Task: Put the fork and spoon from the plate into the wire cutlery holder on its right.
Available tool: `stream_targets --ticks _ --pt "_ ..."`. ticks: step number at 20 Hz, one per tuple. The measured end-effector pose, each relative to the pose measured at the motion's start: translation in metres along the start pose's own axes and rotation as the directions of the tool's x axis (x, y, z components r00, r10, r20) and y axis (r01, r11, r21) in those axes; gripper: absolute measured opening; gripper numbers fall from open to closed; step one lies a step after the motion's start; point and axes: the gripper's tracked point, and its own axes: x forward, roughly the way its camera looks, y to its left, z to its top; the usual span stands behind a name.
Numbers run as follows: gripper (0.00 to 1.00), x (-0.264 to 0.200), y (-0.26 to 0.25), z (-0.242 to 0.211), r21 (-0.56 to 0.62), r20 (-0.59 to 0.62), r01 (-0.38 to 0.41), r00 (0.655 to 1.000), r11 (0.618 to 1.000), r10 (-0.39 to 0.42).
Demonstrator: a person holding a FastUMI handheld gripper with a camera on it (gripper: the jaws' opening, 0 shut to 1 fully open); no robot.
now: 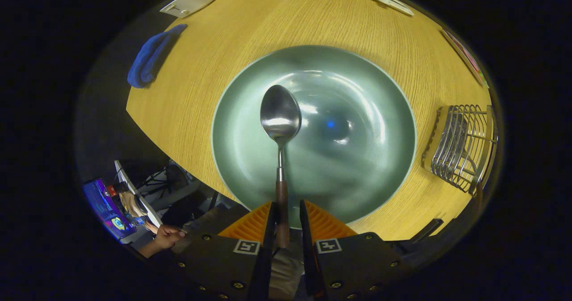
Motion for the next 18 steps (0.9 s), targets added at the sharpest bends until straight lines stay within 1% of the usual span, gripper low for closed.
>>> stream_targets --ticks 5,6,7,8,11,12,16,18 --pt "0.31 0.006 -0.007 0.001 -0.083 -0.004 0.066 0.998 0.994 -0.067" --pt "0.31 -0.006 -0.006 0.006 -0.102 0.012 0.071 0.997 0.992 -0.07" --pt "0.11 -0.003 -0.006 0.013 -0.117 0.022 0.085 0.996 0.989 -0.083" --pt "0.11 0.009 -0.011 0.004 -0.137 0.017 0.101 0.995 0.985 -0.1" --pt "0.11 0.007 -0.015 0.009 -0.165 0.031 0.119 0.993 0.979 -0.116" --pt "0.02 0.006 -0.018 0.009 -0.184 0.015 0.136 0.991 0.973 -0.136" --pt "0.02 -0.005 -0.022 0.003 -0.21 -0.019 0.129 0.991 0.969 -0.136" --pt "0.02 -0.019 -0.03 -0.005 -0.241 -0.057 0.137 0.986 0.961 -0.155"
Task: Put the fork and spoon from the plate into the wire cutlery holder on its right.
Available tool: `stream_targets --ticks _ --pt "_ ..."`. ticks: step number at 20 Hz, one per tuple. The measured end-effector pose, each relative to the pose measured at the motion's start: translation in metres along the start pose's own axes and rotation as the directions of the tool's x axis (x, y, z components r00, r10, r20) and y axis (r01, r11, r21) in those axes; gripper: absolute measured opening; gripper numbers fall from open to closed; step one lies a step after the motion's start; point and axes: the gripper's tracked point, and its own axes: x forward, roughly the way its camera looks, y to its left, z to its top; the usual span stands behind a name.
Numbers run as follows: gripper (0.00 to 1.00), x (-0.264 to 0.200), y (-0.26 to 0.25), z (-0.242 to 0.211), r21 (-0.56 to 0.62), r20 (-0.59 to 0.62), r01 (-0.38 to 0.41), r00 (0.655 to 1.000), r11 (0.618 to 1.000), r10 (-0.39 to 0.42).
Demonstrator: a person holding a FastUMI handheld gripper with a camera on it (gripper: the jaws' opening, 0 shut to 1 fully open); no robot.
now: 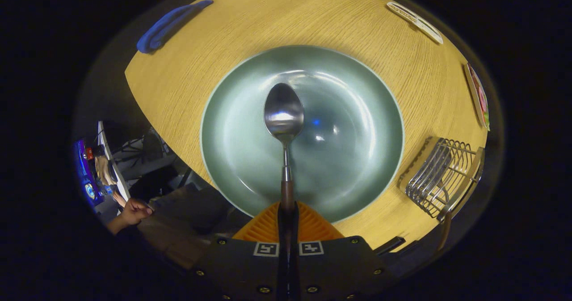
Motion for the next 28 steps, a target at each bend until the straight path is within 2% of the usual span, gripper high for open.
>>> stream_targets --ticks 4,8,15,18,23,28 --pt "0.02 -0.031 -0.012 -0.013 -0.026 -0.024 -0.008 1.0 1.0 0.008" --pt "0.02 -0.056 -0.031 -0.02 -0.027 -0.018 0.02 1.0 0.999 -0.021" --pt "0.02 -0.111 -0.062 -0.065 -0.031 -0.096 0.024 0.995 0.999 -0.027" --pt "0.02 -0.133 -0.078 -0.079 -0.002 -0.108 0.02 0.994 1.0 -0.02" --pt "0.02 -0.164 -0.122 -0.101 0.052 -0.157 0.065 0.986 0.997 -0.057" --pt "0.02 -0.169 -0.152 -0.111 0.077 -0.23 0.093 0.97 0.993 -0.073"
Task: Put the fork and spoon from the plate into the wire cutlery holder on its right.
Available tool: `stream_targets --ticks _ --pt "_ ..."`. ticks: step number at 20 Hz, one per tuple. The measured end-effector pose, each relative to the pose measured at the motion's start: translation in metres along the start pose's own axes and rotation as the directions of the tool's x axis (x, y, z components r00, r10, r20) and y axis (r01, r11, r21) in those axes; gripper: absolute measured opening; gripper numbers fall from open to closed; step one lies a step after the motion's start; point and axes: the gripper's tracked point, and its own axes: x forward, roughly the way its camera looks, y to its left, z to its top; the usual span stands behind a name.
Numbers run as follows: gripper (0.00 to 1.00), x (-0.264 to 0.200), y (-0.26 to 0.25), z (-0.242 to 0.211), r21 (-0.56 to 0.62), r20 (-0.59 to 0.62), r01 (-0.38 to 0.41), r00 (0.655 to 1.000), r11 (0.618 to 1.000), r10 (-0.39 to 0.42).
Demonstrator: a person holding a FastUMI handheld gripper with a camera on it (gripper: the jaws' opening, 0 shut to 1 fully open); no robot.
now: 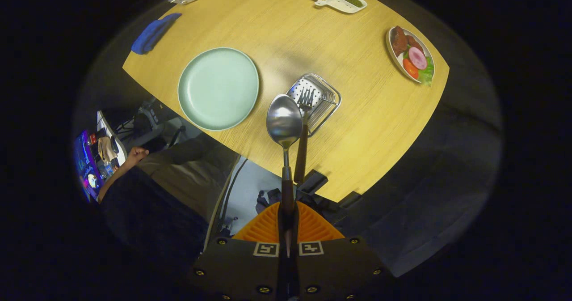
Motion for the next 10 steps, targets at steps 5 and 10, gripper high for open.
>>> stream_targets --ticks 5,10 --pt "0.02 0.007 -0.015 0.011 0.024 -0.048 -0.012 0.999 1.0 0.013" --pt "0.02 0.013 -0.023 0.022 0.007 -0.099 -0.014 0.995 1.0 0.015"
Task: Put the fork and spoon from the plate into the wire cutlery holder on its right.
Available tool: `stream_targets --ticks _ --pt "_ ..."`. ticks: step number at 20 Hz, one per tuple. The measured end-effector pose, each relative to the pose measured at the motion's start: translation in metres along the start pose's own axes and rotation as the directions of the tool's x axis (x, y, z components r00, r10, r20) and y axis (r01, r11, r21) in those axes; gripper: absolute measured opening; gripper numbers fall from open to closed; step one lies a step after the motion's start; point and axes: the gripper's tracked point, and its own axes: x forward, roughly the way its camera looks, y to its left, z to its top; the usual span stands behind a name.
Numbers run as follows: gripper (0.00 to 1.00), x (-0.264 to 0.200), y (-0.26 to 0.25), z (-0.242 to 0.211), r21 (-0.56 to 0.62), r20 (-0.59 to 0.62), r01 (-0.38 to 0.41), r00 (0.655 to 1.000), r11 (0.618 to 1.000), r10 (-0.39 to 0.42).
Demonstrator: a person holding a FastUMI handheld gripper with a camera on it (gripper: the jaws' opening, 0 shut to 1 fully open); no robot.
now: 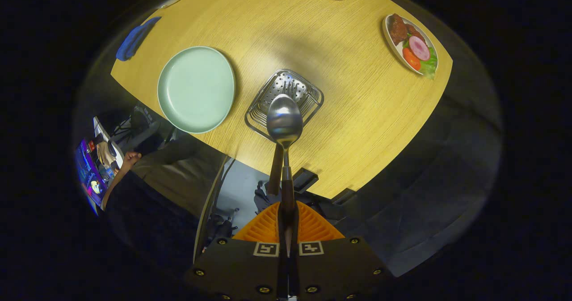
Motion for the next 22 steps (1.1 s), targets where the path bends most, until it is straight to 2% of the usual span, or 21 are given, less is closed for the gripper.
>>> stream_targets --ticks 9,14,17,22 --pt "0.02 0.017 -0.011 0.037 -0.055 -0.128 0.054 0.99 0.997 -0.06" --pt "0.02 0.023 -0.01 0.057 -0.038 -0.128 0.058 0.99 0.998 -0.063" --pt "0.09 0.026 -0.008 0.064 -0.026 -0.121 0.046 0.991 0.999 -0.049" --pt "0.12 0.017 -0.01 0.066 -0.018 -0.088 0.05 0.995 0.999 -0.051"
